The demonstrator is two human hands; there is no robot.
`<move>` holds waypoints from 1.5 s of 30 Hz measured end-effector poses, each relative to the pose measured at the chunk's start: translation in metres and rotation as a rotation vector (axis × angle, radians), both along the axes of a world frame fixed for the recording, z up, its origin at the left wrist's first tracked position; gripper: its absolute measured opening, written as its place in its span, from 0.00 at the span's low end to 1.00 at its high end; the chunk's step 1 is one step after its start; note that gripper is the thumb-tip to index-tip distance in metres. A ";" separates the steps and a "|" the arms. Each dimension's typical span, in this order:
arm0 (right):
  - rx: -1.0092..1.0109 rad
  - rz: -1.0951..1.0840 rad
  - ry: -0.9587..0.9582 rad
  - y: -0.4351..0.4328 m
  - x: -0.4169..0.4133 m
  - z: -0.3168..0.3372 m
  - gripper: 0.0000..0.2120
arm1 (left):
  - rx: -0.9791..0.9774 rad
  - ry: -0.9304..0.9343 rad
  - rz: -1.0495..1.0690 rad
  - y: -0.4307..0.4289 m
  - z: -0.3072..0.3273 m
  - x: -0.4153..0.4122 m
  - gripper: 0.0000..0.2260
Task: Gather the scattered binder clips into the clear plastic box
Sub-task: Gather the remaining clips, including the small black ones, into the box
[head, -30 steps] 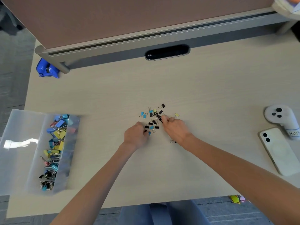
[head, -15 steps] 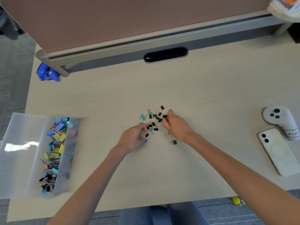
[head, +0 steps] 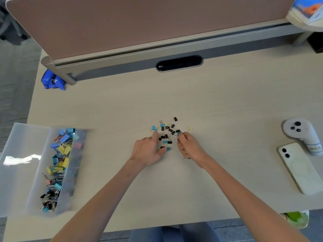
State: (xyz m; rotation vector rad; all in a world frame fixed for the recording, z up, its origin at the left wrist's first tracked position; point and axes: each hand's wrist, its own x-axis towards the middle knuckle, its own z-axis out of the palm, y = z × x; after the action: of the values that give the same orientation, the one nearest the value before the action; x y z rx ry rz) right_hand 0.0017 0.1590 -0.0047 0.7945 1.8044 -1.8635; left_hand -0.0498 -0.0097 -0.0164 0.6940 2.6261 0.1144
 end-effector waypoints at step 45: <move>0.042 -0.103 -0.039 -0.001 0.024 0.012 0.14 | -0.470 0.236 -0.114 0.033 -0.002 -0.010 0.24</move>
State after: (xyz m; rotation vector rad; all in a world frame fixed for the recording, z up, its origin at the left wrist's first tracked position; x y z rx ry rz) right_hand 0.0253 0.1581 0.0073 0.9489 1.8156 -1.8655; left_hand -0.0595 0.0230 -0.0183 0.7160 2.6693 -0.6331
